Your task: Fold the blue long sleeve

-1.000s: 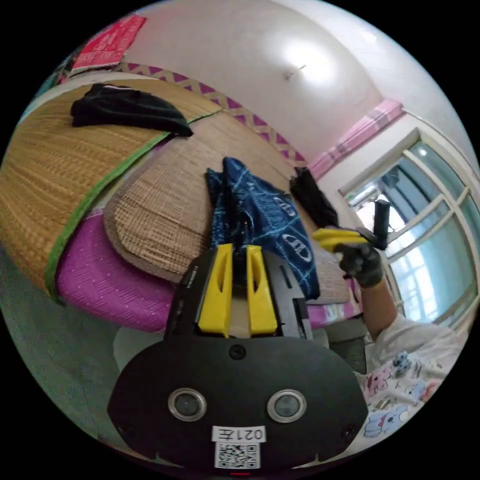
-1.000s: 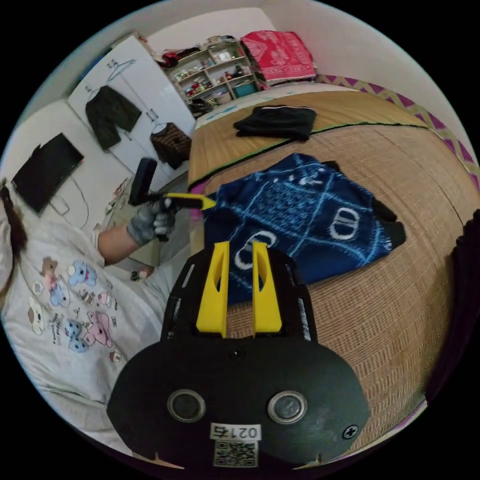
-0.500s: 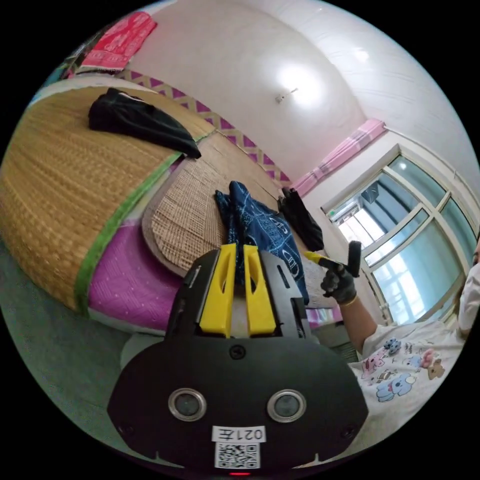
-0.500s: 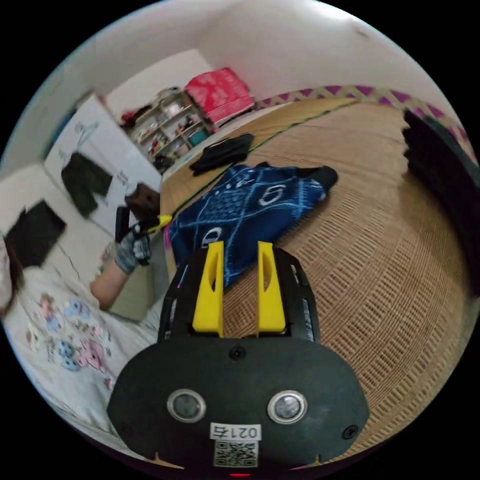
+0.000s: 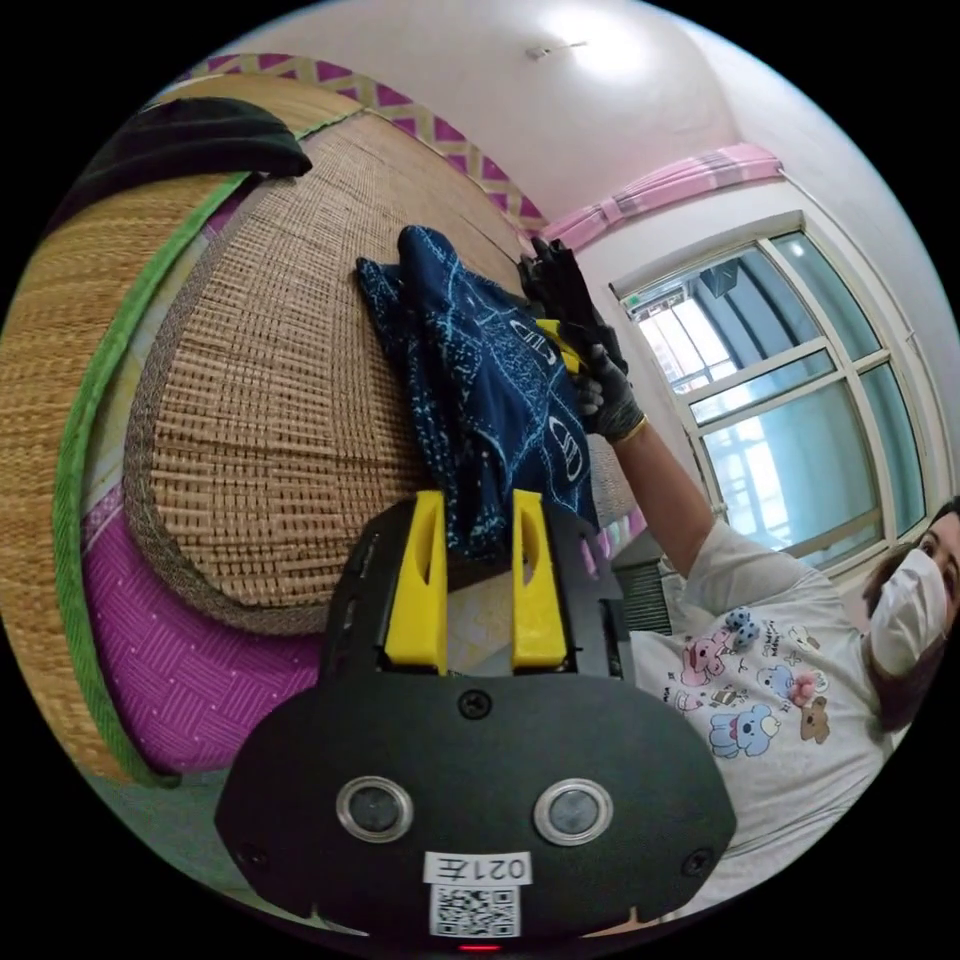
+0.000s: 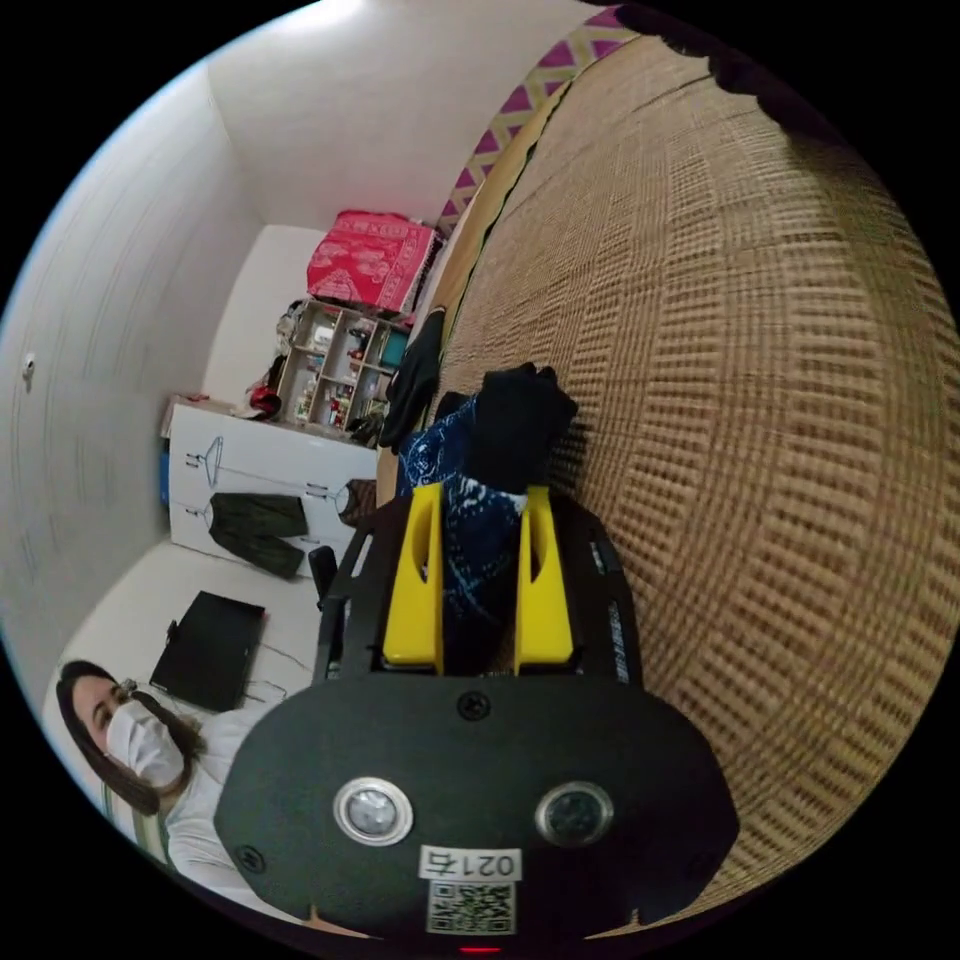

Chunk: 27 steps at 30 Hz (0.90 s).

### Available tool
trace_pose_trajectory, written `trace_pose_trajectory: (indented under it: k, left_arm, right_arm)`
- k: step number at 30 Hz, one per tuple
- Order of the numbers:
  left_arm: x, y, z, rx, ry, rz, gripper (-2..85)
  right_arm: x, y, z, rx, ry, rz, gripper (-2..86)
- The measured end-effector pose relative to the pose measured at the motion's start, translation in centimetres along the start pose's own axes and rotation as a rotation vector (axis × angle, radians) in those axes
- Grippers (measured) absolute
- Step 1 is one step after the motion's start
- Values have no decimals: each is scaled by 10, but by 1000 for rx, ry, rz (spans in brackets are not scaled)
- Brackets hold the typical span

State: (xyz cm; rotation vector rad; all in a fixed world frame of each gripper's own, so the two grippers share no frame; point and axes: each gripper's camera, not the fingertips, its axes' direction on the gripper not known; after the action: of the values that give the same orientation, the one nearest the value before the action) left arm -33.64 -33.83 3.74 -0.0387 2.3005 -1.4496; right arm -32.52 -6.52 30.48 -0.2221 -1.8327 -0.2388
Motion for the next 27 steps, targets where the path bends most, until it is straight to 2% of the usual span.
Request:
trace_pose_trajectory:
  k: [6,12,18,22,24,26,27]
  left_arm:
    - [3,-11,-2,0,111,17,6]
    - [23,-49,-89,85,85,144,-2]
    - [23,-144,-217,121,-248,163,17]
    - [-5,-214,-279,201,-525,8,44]
    - [-26,-230,-291,257,-694,-110,55]
    - [-55,-231,-290,307,-896,-260,53]
    - [-59,-230,-286,309,-940,-278,49]
  right_arm:
    - [-37,-10,-5,-44,7,-115,63]
    - [-144,-54,23,-50,20,-319,60]
    - [-232,-152,121,-25,35,-430,65]
    - [-245,-198,197,-37,25,-382,90]
    - [-230,-208,256,-168,80,-328,142]
    - [-211,-199,282,-230,143,-310,152]
    - [-198,-187,286,-249,172,-308,153]
